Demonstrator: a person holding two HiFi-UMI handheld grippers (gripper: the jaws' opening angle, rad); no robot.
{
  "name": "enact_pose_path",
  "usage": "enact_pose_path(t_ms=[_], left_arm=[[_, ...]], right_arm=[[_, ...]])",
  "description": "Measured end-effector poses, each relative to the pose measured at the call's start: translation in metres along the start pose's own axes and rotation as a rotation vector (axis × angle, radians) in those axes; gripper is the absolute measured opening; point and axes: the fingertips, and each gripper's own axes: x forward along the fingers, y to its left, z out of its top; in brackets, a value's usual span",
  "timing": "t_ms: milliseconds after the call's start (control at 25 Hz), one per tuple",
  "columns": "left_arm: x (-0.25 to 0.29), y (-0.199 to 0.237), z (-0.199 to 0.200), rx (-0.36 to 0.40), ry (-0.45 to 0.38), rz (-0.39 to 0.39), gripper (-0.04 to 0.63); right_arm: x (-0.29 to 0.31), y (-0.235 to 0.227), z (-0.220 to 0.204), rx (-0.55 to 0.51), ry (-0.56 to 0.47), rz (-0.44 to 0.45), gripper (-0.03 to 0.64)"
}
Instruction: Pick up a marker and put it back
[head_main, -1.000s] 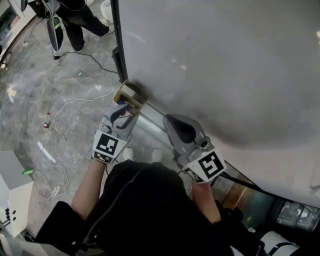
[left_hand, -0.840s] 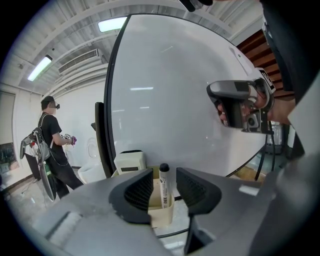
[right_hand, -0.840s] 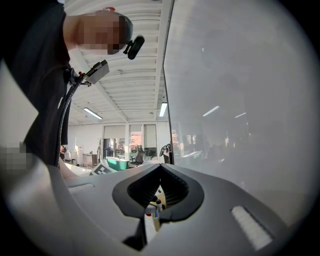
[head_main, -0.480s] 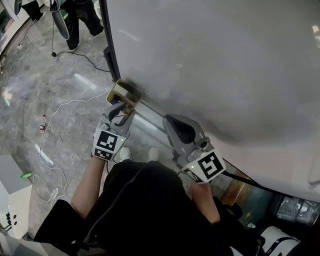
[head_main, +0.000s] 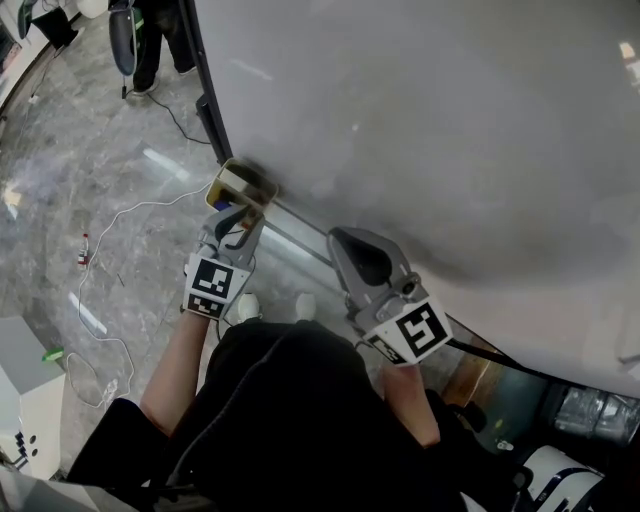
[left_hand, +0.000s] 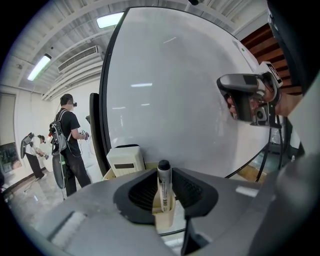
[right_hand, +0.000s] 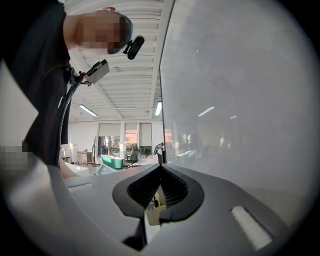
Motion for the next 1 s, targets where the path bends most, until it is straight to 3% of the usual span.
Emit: enact_pose_path(t_ms=[600, 1000], left_arm=[[-0.004, 0.003, 0.002, -0.036, -0.016, 0.009, 0.081], [-0.016, 0.008, 0.022, -0.037, -0.074, 0.028, 0.081]], right_arm=[[0.000, -0.004, 0.001, -0.002, -0.005, 0.000, 0.009], [0.003, -0.001, 0.002, -0.001, -0.010, 0.014, 0.009]])
